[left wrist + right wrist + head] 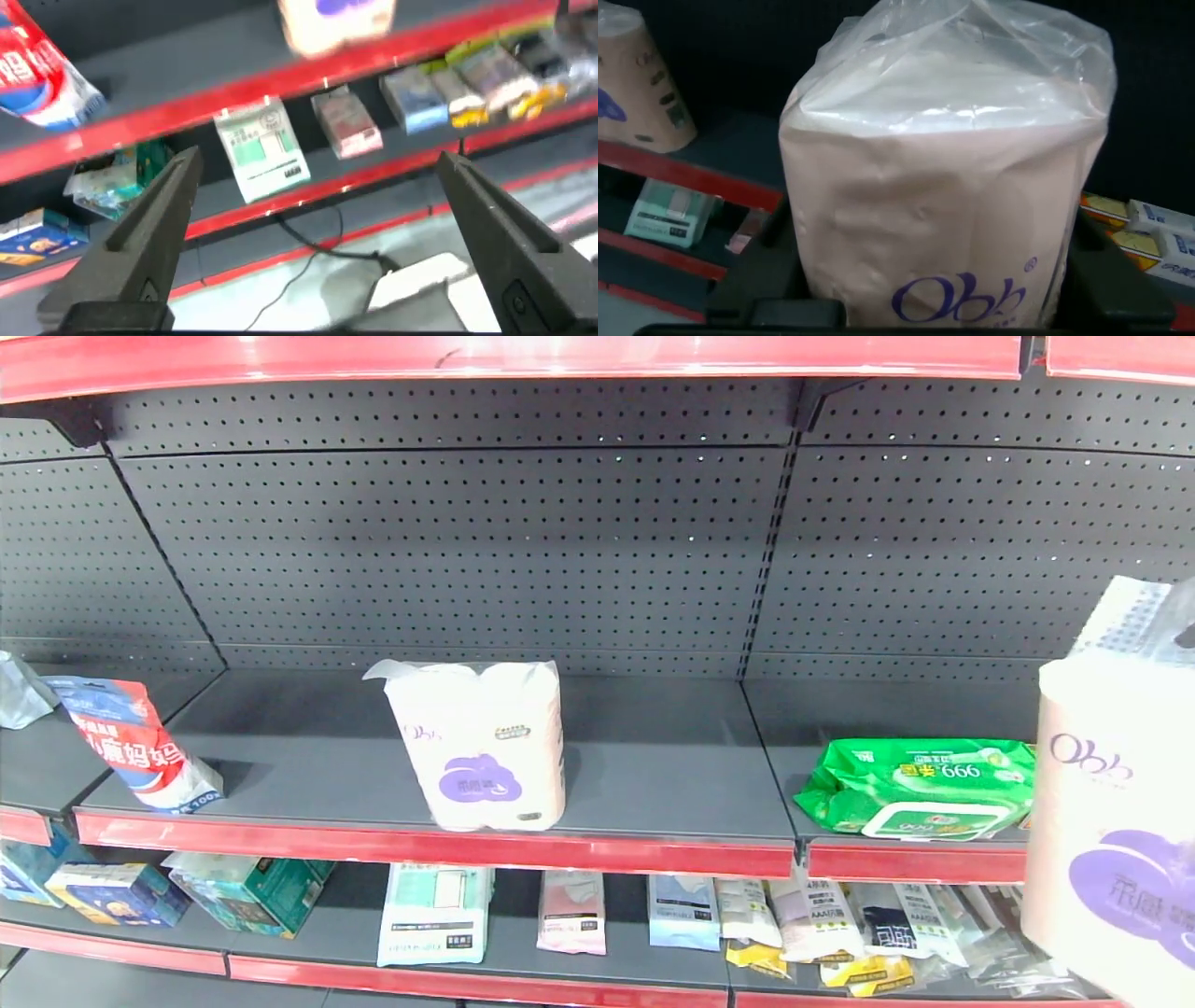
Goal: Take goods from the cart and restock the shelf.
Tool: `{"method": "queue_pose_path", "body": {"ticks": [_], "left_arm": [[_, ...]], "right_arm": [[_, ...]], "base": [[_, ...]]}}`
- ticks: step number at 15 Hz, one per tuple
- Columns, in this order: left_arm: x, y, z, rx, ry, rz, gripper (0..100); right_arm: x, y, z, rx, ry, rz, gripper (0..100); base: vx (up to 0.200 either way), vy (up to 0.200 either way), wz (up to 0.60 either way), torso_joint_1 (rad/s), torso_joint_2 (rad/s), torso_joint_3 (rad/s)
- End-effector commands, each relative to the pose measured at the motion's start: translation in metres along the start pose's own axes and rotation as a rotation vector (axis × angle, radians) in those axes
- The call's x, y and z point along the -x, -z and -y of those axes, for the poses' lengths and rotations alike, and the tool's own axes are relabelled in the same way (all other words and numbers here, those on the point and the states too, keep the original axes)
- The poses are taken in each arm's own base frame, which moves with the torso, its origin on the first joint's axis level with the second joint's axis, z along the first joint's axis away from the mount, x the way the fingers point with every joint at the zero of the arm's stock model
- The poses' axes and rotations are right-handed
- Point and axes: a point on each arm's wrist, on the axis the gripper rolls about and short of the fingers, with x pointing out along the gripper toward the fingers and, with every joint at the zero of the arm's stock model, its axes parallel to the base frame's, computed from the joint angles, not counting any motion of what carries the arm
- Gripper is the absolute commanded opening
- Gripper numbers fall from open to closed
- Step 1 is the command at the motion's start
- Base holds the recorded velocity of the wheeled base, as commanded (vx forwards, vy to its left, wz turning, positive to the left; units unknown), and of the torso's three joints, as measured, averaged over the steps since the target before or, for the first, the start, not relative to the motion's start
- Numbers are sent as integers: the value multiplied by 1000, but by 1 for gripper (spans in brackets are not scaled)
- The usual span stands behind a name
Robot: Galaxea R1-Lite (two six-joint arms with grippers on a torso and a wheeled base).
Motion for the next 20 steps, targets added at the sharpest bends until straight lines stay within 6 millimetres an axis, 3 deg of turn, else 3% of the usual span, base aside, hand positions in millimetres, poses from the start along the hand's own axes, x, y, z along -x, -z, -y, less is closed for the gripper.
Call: {"method": "queue_pose_path", "body": {"ticks": [1, 4, 9, 16, 18, 20], "left_arm": [[3, 30, 8, -28, -22, 54, 100], [0, 42, 10, -30, -32, 54, 100], [-1, 44, 10, -27, -71, 43, 100], [0, 44, 10, -28, -73, 48, 100], [1, 45, 10, -26, -74, 61, 100], [1, 47, 11, 20, -81, 79, 100]], "right_arm": [[-9, 4, -1, -10, -90, -34, 0], [-13, 13, -3, -21, -158, -65, 0], [-26, 14, -3, -26, -240, -108, 0], [-29, 8, -3, -27, -249, -98, 0], [-32, -1, -1, -20, -249, -79, 0], [-48, -16, 2, -33, -269, -75, 0]], "base": [[0, 0, 0, 0, 0, 0], [0, 0, 0, 0, 0, 0], [0, 0, 0, 0, 0, 0], [0, 0, 600, 6, 5, 2], [0, 0, 0, 0, 0, 0], [0, 0, 0, 0, 0, 0]]}}
